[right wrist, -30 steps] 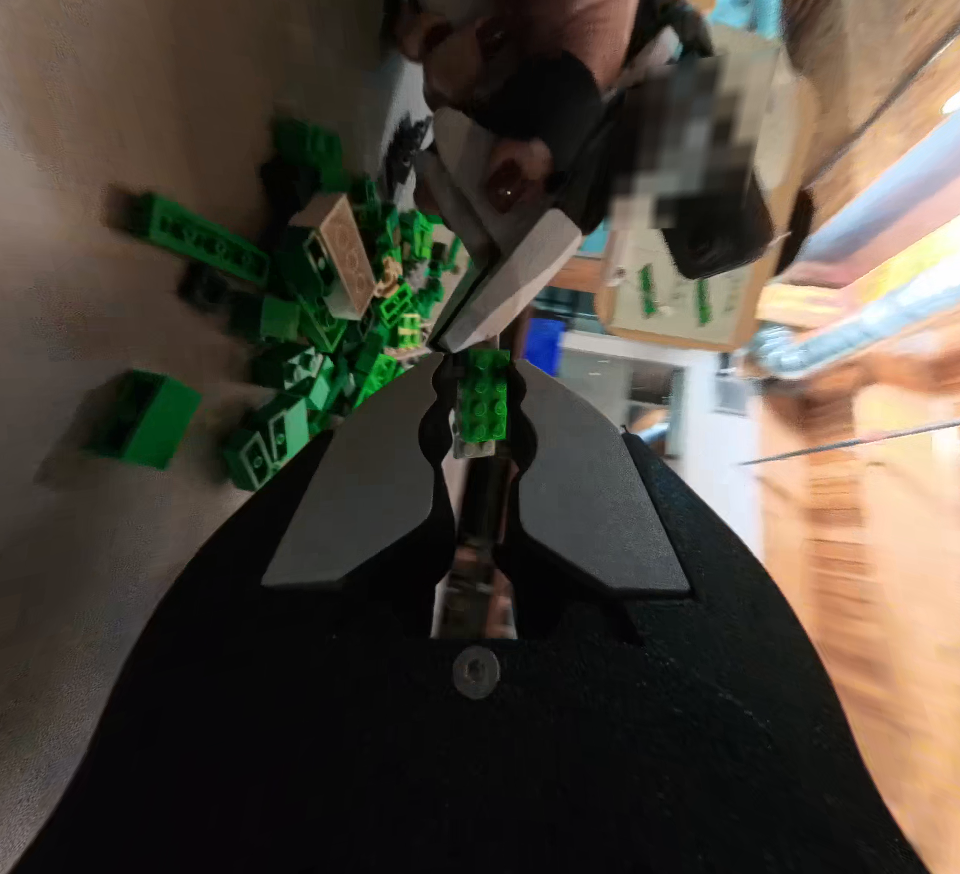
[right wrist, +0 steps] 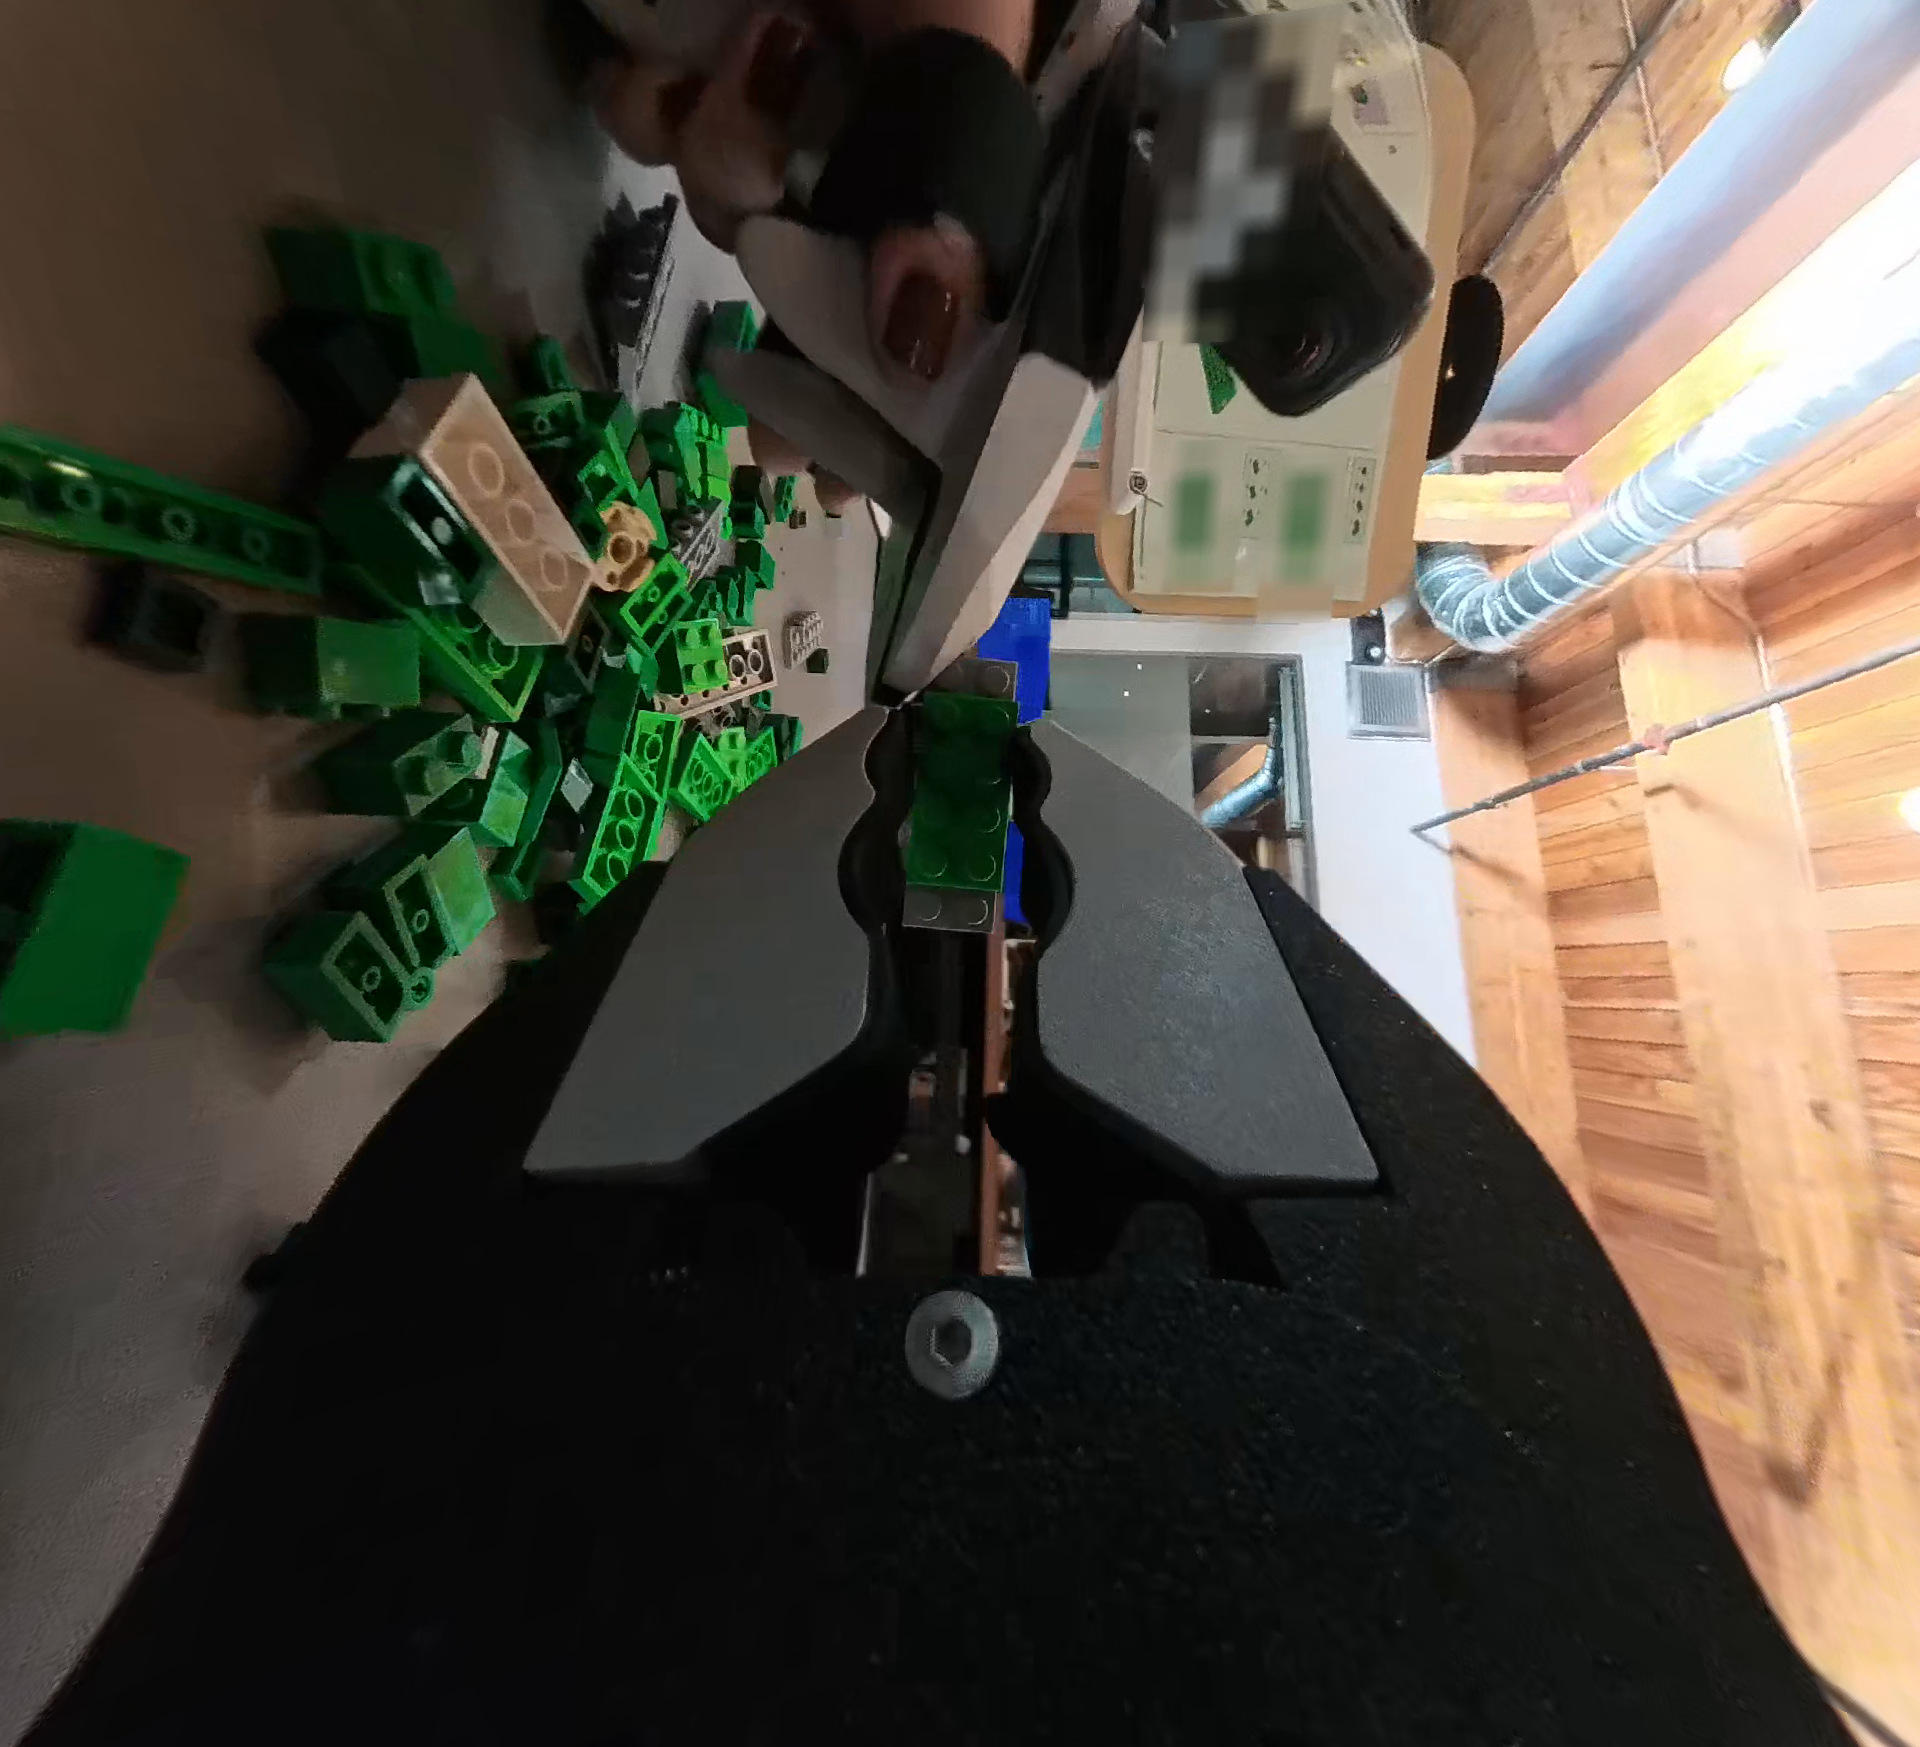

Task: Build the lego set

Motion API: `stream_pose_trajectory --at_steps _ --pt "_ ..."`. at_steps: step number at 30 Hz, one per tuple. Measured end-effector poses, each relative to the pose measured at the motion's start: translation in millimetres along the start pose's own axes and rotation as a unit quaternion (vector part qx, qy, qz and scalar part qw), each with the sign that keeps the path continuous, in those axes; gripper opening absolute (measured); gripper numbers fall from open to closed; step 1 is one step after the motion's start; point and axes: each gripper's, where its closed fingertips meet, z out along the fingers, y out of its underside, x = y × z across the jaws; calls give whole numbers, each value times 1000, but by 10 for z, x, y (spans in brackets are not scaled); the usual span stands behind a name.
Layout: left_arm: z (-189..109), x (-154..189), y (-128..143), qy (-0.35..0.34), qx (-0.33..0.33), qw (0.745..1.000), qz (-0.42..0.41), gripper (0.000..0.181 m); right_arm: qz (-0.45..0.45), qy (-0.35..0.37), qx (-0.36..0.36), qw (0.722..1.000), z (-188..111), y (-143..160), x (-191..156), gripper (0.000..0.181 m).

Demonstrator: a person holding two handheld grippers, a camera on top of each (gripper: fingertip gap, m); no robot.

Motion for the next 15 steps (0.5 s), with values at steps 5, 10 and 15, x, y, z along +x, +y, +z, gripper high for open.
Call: stream_pose_trajectory --at_steps 5,10,15 --pt "-51 -11 -191 -19 68 997 44 24 90 -51 -25 994 38 144 -180 18" --pt "-281 -171 -427 -124 164 972 112 29 286 -36 -46 956 94 310 -72 19" --pt "-479 -339 -488 -286 155 908 263 17 459 -166 -90 868 46 398 -290 18"
